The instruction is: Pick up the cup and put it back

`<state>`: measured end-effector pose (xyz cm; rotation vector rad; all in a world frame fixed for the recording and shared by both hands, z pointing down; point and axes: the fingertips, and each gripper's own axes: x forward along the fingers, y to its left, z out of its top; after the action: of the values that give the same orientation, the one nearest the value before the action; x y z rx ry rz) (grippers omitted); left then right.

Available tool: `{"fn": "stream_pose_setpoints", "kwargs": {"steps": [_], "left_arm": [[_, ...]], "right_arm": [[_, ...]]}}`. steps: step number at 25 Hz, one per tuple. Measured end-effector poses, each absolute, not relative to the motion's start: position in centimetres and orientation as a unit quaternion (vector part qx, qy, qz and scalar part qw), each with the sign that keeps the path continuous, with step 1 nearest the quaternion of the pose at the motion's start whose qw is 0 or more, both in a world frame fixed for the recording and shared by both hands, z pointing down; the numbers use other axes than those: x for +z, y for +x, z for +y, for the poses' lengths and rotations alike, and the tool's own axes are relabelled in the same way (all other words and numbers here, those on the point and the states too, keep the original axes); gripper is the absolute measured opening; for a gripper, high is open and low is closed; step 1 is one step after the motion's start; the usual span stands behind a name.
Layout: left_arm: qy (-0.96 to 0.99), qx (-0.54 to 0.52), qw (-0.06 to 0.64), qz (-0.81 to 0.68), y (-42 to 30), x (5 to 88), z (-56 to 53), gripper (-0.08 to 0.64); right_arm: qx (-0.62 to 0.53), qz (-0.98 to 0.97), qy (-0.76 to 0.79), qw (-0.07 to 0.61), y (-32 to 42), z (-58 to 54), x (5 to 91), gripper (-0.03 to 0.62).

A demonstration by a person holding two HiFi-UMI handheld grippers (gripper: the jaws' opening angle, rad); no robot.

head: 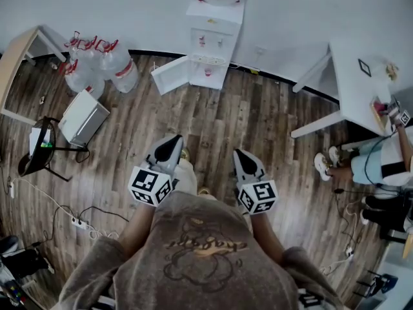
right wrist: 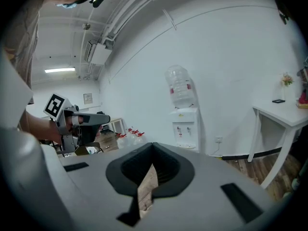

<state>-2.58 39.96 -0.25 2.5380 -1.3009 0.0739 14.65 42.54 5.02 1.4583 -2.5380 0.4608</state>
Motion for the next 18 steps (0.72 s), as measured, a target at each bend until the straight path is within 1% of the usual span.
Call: {"fn": "stream_pose_setpoints", "kwargs": {"steps": [7,18], "left_arm": [[0.882,0.025,0.151,-0.445,-3.7,0.6,32.3,0.002],[0.899,0.025,0.142,-0.413,-6.4,0.8,19.1,0.002]], "right_arm": [[0.157,-0.851,0.49,0.103,13.4,35.5,5.5,0.0],[0.144,-0.839,0.514,0.105,9.8,23.6,4.1,0.0]]}}
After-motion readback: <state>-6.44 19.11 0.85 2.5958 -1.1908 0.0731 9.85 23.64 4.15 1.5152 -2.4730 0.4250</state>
